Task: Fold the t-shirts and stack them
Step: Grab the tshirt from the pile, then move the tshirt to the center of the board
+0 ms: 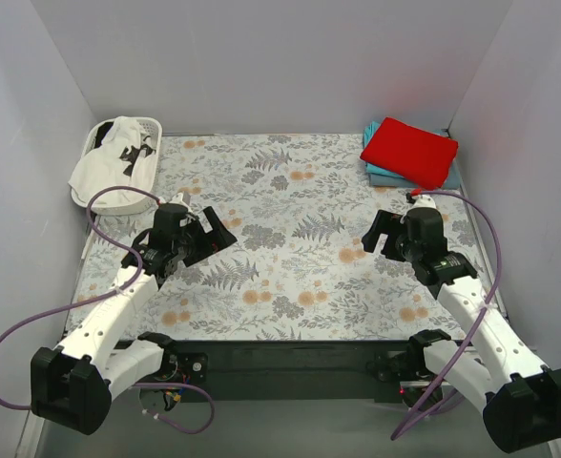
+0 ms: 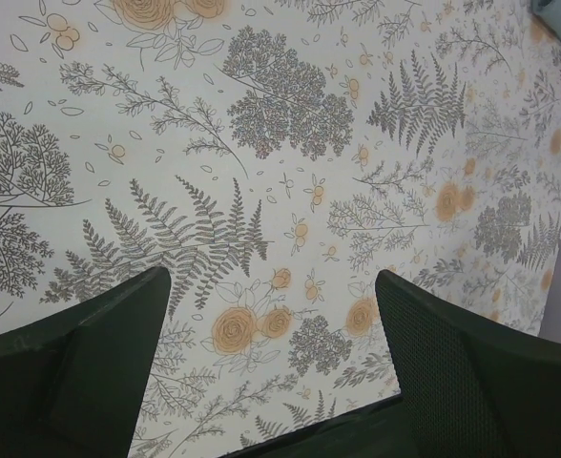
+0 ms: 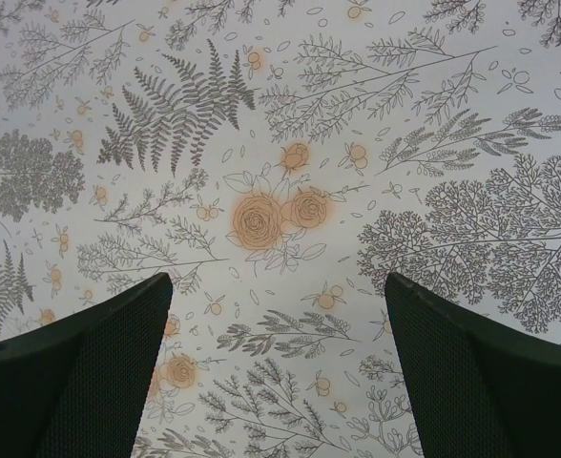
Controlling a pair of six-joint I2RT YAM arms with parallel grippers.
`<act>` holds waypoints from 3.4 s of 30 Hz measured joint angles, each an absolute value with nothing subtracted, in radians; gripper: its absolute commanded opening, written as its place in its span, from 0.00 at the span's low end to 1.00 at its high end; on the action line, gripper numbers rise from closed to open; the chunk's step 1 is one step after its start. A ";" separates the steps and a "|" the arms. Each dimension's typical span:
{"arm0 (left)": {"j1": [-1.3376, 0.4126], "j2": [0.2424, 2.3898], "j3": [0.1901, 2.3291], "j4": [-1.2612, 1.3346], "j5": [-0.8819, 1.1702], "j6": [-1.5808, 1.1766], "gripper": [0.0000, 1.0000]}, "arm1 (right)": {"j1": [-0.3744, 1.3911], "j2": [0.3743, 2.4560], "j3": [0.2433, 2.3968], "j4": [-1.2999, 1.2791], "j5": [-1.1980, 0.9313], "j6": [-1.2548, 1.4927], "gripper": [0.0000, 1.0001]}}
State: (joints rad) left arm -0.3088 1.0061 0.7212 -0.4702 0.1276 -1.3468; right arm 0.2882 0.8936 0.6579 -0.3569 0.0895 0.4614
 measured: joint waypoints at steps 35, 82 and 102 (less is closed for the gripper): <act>0.286 2.137 1.796 -0.565 -0.360 -1.490 0.87 | 0.289 0.900 0.618 -0.335 -0.227 0.364 0.98; 0.252 1.822 2.155 -0.356 0.108 -1.433 0.00 | 0.289 0.957 0.577 -0.265 -0.268 0.355 0.98; -0.379 1.627 1.825 -0.123 0.226 -1.369 0.43 | 0.289 0.808 0.583 -0.294 -0.180 0.374 0.98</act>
State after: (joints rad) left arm -0.3794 1.6268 1.8252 -0.1226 0.2256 -1.3689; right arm 0.2886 0.8078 0.5827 -0.2939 -0.1802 0.3737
